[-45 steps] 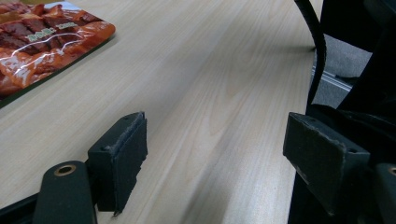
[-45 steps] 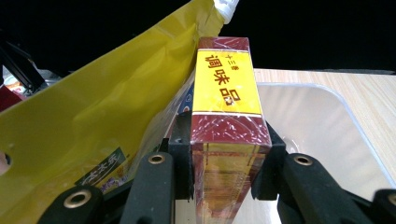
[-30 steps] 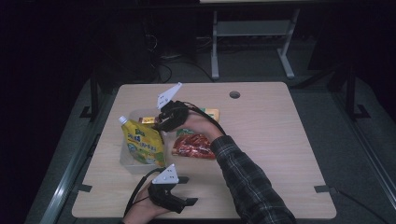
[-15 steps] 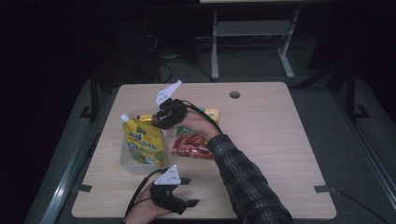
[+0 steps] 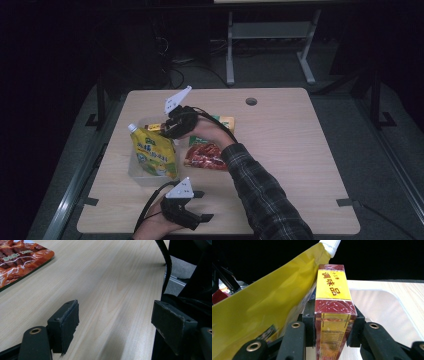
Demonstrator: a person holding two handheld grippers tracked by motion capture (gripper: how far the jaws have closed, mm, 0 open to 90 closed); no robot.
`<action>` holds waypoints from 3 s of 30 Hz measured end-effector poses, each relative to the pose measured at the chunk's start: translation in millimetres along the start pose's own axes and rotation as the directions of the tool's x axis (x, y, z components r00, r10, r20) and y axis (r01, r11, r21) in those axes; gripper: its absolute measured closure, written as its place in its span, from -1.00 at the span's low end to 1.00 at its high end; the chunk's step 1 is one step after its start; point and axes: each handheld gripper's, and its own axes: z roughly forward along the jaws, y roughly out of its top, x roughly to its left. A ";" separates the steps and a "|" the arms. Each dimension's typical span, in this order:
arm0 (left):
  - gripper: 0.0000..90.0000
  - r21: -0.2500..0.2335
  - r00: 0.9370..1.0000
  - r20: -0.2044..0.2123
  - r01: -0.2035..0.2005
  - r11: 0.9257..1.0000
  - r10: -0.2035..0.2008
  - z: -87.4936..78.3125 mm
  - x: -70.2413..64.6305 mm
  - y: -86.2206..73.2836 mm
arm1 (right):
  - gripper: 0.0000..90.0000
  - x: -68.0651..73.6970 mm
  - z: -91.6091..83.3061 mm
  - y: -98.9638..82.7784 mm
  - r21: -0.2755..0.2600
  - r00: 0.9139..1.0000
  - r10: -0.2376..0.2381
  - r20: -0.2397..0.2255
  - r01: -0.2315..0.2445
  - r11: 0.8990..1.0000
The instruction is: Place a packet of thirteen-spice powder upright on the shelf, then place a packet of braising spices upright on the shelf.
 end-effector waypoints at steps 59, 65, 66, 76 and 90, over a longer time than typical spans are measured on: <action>-0.51 0.001 1.000 -0.025 -0.006 1.000 0.006 -6.0 4.9 0.9 | -0.14 14.8 0.8 -37.2 0.000 0.988 0.093 0.125 -0.094 0.996; -0.51 0.013 1.000 -0.022 -0.002 1.000 0.002 -3.1 2.7 0.4 | 0.09 11.1 -30.9 -48.9 -0.021 0.967 0.124 0.222 -0.122 0.992; -0.51 0.017 1.000 -0.021 -0.006 1.000 0.006 -2.5 2.4 0.2 | 0.19 8.8 -35.5 -51.6 -0.029 0.962 0.138 0.237 -0.135 0.990; -0.51 0.010 1.000 -0.020 -0.005 1.000 0.005 -3.9 2.2 -0.2 | 1.00 -31.5 -47.4 -88.7 -0.057 0.813 0.323 0.484 -0.338 0.939; -0.51 0.005 1.000 -0.014 -0.014 1.000 0.014 -4.0 -0.7 0.9 | 1.00 -87.2 -29.5 -134.9 -0.061 0.590 0.429 0.683 -0.540 0.839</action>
